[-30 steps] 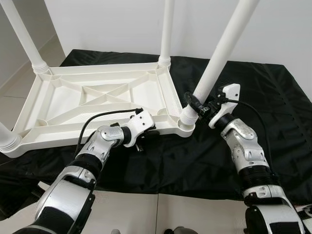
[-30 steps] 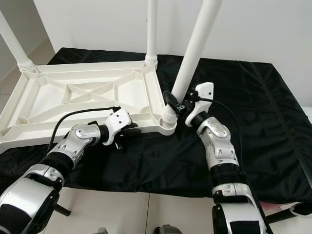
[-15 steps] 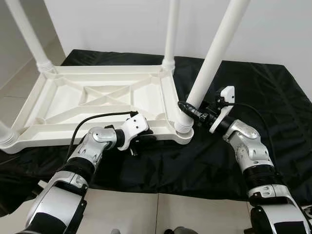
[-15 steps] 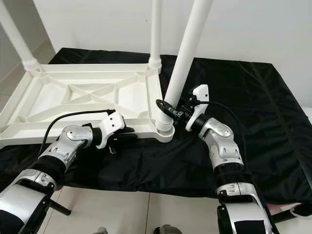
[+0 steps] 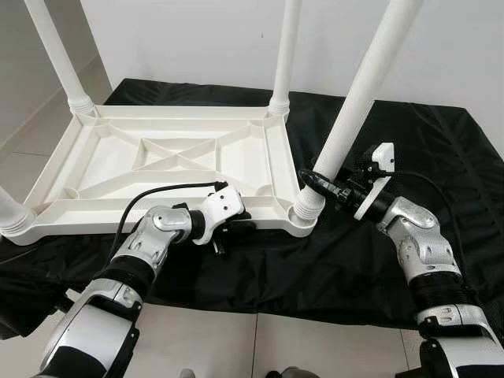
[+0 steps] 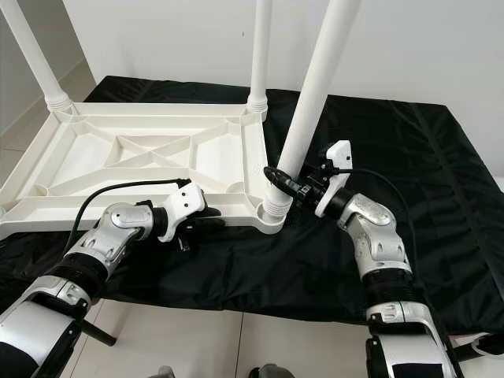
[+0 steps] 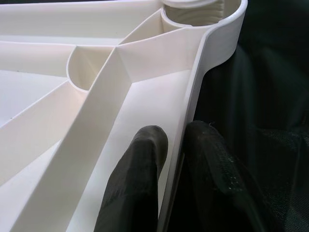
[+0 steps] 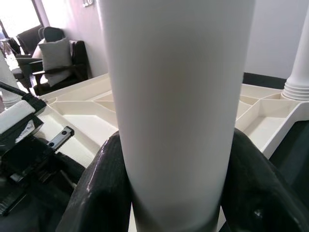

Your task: Building children table

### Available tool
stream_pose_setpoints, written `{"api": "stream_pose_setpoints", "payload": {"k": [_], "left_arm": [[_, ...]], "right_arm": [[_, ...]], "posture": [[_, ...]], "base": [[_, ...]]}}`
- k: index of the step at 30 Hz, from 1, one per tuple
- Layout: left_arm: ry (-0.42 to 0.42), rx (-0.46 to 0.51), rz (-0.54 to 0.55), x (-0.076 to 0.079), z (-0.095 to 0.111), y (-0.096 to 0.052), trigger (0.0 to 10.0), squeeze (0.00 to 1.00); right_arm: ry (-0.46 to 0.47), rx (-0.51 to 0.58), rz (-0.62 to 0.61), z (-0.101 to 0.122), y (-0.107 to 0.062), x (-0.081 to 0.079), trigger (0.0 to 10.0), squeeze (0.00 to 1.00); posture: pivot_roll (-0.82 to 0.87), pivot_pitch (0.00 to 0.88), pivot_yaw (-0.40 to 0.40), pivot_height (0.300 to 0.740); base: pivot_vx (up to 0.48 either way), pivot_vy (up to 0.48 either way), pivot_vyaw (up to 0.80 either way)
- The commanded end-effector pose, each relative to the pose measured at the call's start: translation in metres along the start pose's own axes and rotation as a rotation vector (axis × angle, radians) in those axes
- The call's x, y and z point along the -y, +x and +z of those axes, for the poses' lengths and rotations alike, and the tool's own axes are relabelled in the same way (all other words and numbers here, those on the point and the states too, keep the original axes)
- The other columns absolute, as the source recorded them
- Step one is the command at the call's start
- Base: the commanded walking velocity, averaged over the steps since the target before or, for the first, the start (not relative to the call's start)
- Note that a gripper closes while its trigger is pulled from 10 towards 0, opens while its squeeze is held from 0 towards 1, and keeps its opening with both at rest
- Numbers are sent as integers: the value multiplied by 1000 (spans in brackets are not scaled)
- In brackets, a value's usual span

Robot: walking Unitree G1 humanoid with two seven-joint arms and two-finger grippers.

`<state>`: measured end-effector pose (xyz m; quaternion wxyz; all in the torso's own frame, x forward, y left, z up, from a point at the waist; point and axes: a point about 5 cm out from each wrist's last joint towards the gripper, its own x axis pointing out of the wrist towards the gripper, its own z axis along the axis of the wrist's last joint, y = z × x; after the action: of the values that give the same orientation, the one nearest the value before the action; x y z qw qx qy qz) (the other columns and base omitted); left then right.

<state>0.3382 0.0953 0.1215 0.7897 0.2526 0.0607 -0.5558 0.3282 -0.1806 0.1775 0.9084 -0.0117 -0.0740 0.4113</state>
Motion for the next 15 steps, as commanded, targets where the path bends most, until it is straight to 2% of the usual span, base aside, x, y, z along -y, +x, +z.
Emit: {"api": "stream_pose_setpoints", "payload": {"k": [1, 7, 15], "left_arm": [[6, -6, -149, 12, -1, 2, 10000, 0], [8, -10, -147, 12, 0, 2, 10000, 0], [11, -5, -148, 12, 2, 4, 10000, 0]], "right_arm": [[40, -69, 17, -14, -5, -4, 10000, 0], [48, -88, 90, -18, -6, -14, 10000, 0], [66, -90, 117, -19, -5, -20, 10000, 0]], "posture": [[-88, 0, -12, 740], [-88, 0, -12, 740], [-92, 5, -11, 740]], "base": [[0, 0, 0], [0, 0, 0], [0, 0, 0]]}}
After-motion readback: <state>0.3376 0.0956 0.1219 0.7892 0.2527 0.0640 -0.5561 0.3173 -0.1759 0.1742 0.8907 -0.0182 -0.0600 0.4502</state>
